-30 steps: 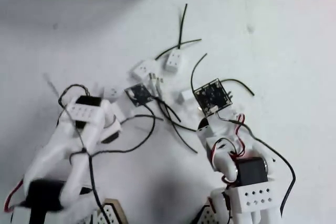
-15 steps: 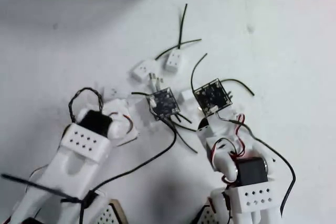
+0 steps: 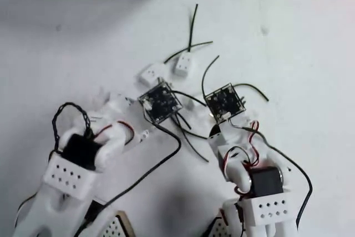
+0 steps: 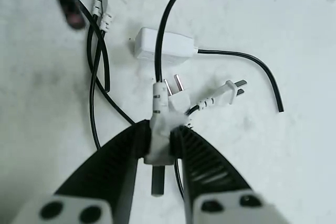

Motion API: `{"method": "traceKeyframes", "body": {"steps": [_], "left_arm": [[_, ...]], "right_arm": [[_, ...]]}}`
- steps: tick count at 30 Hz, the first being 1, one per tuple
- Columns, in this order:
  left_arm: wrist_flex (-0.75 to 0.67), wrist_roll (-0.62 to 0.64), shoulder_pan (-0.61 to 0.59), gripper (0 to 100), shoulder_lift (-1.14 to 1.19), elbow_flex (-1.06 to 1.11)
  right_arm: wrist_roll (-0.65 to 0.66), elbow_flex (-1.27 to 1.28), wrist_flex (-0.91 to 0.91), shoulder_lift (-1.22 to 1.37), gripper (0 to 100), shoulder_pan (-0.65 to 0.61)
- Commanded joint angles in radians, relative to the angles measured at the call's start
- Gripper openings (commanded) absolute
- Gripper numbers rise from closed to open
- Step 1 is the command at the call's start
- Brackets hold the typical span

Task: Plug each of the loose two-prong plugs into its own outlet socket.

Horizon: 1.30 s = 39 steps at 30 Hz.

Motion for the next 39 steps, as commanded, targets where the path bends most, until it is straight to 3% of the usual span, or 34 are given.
{"method": "traceKeyframes", "body": {"steps": [1,5,9,14,19,25,32,39], "left_arm": [[0.021,0.086,-0.03,12,-0.054,-0.04],[0.023,0.255,-0.136,27,-0.094,-0.032],[0.032,0.304,-0.217,30,-0.179,-0.031],[0.071,0.193,-0.222,30,-0.265,0.072],[0.02,0.064,-0.229,30,-0.234,0.244],[-0.086,-0.018,-0.229,26,-0.005,0.258],[-0.107,-0.141,-0.228,26,0.38,0.071],[-0.206,-0.161,-0.223,26,0.664,-0.075]], "right_arm": [[-0.002,-0.006,-0.019,-0.015,1.8,0.007],[-0.002,-0.006,-0.019,-0.013,1.8,0.008],[-0.002,-0.006,-0.019,-0.012,1.8,0.007],[-0.002,-0.006,-0.019,-0.01,1.8,0.007],[-0.002,-0.006,-0.019,-0.01,1.8,0.002],[-0.002,-0.006,-0.019,-0.01,1.8,0.002],[-0.002,-0.006,-0.019,-0.01,1.8,0.002],[-0.002,-0.006,-0.019,-0.01,1.8,0.002]]}}
